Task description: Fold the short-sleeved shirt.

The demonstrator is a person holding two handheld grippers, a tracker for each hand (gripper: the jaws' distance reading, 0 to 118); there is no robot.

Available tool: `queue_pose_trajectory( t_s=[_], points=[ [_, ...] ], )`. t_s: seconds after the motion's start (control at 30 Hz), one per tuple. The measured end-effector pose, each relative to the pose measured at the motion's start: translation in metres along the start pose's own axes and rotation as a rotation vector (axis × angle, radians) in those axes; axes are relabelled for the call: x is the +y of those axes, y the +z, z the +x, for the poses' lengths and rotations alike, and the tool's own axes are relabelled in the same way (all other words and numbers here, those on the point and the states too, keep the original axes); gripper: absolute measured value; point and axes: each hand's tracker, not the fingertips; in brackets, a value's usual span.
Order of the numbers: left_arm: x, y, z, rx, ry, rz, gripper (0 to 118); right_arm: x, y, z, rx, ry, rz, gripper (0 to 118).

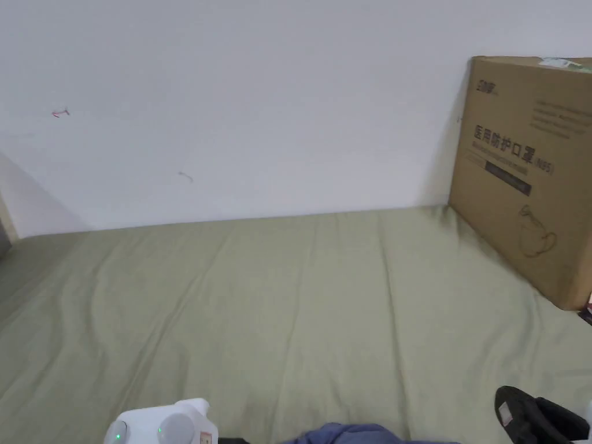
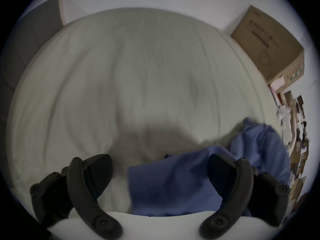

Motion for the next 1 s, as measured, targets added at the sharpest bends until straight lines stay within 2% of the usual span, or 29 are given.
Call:
queue_pose_trajectory(
  t_s=[0.07, 0.1, 0.13, 0.2, 0.23, 0.27, 0.33, 0.4, 0.43, 0.47, 0.5, 0.53, 0.6, 0.67, 0.7, 0.73, 0.77, 0.8, 0.83, 0.87, 0.93, 0.97, 1.0],
  points=[
    [-0.011, 0.008, 0.018, 0.078, -0.114, 0.058, 117, -0.002, -0.008, 0.005, -0.006, -0.017, -0.026, 0],
    [-0.015, 0.016, 0.019, 0.083, -0.113, 0.095, 115, -0.002, -0.011, 0.008, -0.011, -0.023, -0.038, 0],
    [-0.019, 0.024, 0.019, 0.049, -0.111, 0.13, 107, -0.002, -0.016, 0.011, -0.013, -0.027, -0.054, 0],
    [-0.031, 0.05, 0.021, 0.081, -0.135, 0.196, 59, 0.0, -0.03, 0.019, 0.005, -0.026, -0.107, 0],
    [-0.034, 0.057, 0.018, 0.065, -0.138, 0.199, 27, 0.002, -0.038, 0.022, 0.028, -0.024, -0.15, 0],
    [-0.039, 0.064, 0.015, 0.057, -0.133, 0.199, 5, 0.005, -0.05, 0.024, 0.065, -0.029, -0.2, 0],
    [-0.044, 0.082, 0.003, -0.048, -0.07, 0.259, 5, 0.011, -0.074, 0.026, 0.14, -0.036, -0.302, 0],
    [-0.055, 0.106, -0.009, -0.051, 0.015, 0.37, 5, 0.015, -0.105, 0.025, 0.177, -0.041, -0.411, 0],
    [-0.06, 0.117, -0.014, -0.044, 0.041, 0.416, 5, 0.016, -0.122, 0.027, 0.175, -0.056, -0.477, 18],
    [-0.061, 0.126, -0.019, -0.029, 0.06, 0.448, 5, 0.014, -0.142, 0.029, 0.173, -0.077, -0.571, 73],
    [-0.064, 0.133, -0.024, -0.028, 0.076, 0.461, 5, 0.011, -0.159, 0.032, 0.169, -0.099, -0.656, 107],
    [-0.067, 0.137, -0.029, -0.048, 0.09, 0.462, 5, 0.003, -0.176, 0.036, 0.15, -0.119, -0.719, 116],
    [-0.069, 0.14, -0.035, -0.06, 0.109, 0.452, 5, -0.012, -0.207, 0.041, 0.077, -0.094, -0.792, 116],
    [-0.072, 0.139, -0.038, -0.054, 0.107, 0.436, 5, -0.03, -0.238, 0.044, 0.017, -0.013, -0.904, 115],
    [-0.074, 0.138, -0.039, -0.049, 0.104, 0.428, 5, -0.039, -0.247, 0.045, 0.019, 0.03, -0.981, 111],
    [-0.074, 0.135, -0.039, -0.044, 0.103, 0.42, 5, -0.049, -0.254, 0.043, 0.007, 0.073, -1.023, 102],
    [-0.075, 0.134, -0.041, -0.037, 0.104, 0.411, 5, -0.057, -0.255, 0.04, 0.017, 0.12, -1.064, 84],
    [-0.076, 0.133, -0.043, -0.03, 0.103, 0.401, 5, -0.056, -0.249, 0.033, 0.02, 0.183, -1.038, 78],
    [-0.077, 0.132, -0.045, -0.03, 0.104, 0.4, 5, -0.049, -0.24, 0.026, 0.026, 0.245, -0.975, 58],
    [-0.078, 0.134, -0.047, -0.042, 0.113, 0.402, 5, -0.042, -0.236, 0.02, 0.07, 0.266, -0.946, 3],
    [-0.081, 0.142, -0.052, -0.082, 0.147, 0.418, 5, -0.037, -0.224, 0.018, 0.126, 0.196, -0.954, 3],
    [-0.082, 0.149, -0.053, -0.081, 0.15, 0.426, 5, -0.031, -0.215, 0.021, 0.106, 0.189, -0.899, 3],
    [-0.082, 0.156, -0.054, -0.081, 0.15, 0.436, 5, -0.021, -0.207, 0.027, 0.158, 0.127, -0.868, 3]
  ],
)
